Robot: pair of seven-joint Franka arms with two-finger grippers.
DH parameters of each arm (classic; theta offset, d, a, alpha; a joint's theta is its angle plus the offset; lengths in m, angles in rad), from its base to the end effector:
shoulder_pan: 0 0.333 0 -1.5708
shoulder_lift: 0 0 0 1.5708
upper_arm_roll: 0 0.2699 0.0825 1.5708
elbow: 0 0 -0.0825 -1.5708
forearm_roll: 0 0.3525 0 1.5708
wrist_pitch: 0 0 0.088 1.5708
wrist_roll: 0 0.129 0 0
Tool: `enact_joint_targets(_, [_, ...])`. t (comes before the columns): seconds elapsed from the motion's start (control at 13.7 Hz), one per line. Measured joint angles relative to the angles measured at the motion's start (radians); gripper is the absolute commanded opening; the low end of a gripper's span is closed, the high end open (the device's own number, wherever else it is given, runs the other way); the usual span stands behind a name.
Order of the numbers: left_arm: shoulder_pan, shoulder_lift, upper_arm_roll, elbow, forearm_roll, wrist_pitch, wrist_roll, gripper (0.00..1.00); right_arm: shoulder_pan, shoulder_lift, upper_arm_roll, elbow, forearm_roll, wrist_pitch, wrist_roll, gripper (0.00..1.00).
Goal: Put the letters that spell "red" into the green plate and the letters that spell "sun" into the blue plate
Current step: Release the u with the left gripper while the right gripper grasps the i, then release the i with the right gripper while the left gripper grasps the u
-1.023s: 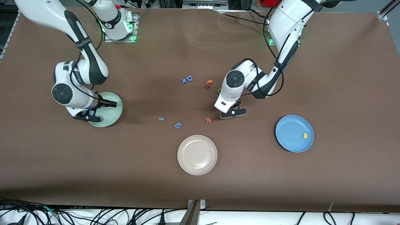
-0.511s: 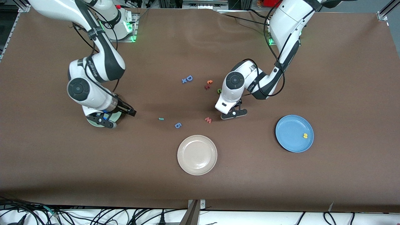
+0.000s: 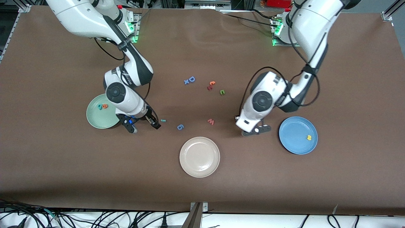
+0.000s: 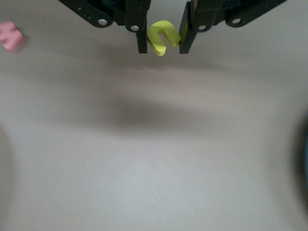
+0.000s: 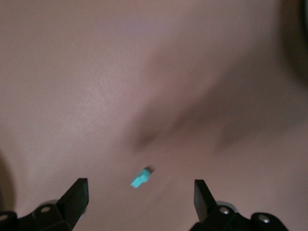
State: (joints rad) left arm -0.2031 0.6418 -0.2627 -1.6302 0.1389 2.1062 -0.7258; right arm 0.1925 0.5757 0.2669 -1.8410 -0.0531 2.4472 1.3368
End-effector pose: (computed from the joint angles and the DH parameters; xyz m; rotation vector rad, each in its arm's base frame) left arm 0.5614 -0.2595 0.2046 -3.0736 -0.3385 0.2202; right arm 0.5457 0.2641 0.1903 -2.7424 1.2948 0.0793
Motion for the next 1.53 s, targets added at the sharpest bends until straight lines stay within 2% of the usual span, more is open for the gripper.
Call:
enact_joint_targets(0.29, [0.158,-0.031,0.003,0.006,0.000,-0.097,0.165,0.18,0.028,0.058,-0.005,0.036,-0.017,0.043,0.143,0.95])
enact_joint_targets(0.58, [0.310,-0.038,0.009,0.004,0.009,-0.112,0.325,0.19,0.030,0.095,-0.021,0.050,-0.055,0.043,0.177,0.92])
enact_joint_targets(0.66, [0.334,-0.037,0.012,0.003,0.025,-0.107,0.349,0.29,0.030,0.101,-0.022,0.050,-0.056,0.043,0.181,0.92])
enact_joint_targets(0.73, [0.355,-0.034,0.012,0.002,0.037,-0.093,0.368,0.67,0.031,0.106,-0.022,0.050,-0.056,0.043,0.194,0.92])
enact_joint_targets(0.8, [0.368,-0.029,0.012,0.000,0.043,-0.070,0.387,0.90,0.031,0.110,-0.022,0.050,-0.057,0.043,0.208,0.92])
enact_joint_targets(0.88, [0.372,-0.023,0.012,-0.003,0.043,-0.054,0.402,1.00,0.033,0.114,-0.022,0.051,-0.059,0.043,0.216,0.89])
enact_joint_targets(1.17, [0.371,-0.011,0.006,-0.011,0.043,-0.038,0.411,1.00,0.046,0.124,-0.022,0.051,-0.060,0.043,0.231,0.85])
enact_joint_targets(1.32, [0.372,-0.013,-0.016,-0.012,0.043,-0.036,0.399,1.00,0.048,0.129,-0.022,0.051,-0.060,0.043,0.233,0.67])
enact_joint_targets(1.53, [0.370,-0.025,-0.094,-0.029,0.043,-0.036,0.302,1.00,0.050,0.128,-0.022,0.060,-0.060,0.043,0.233,0.31])
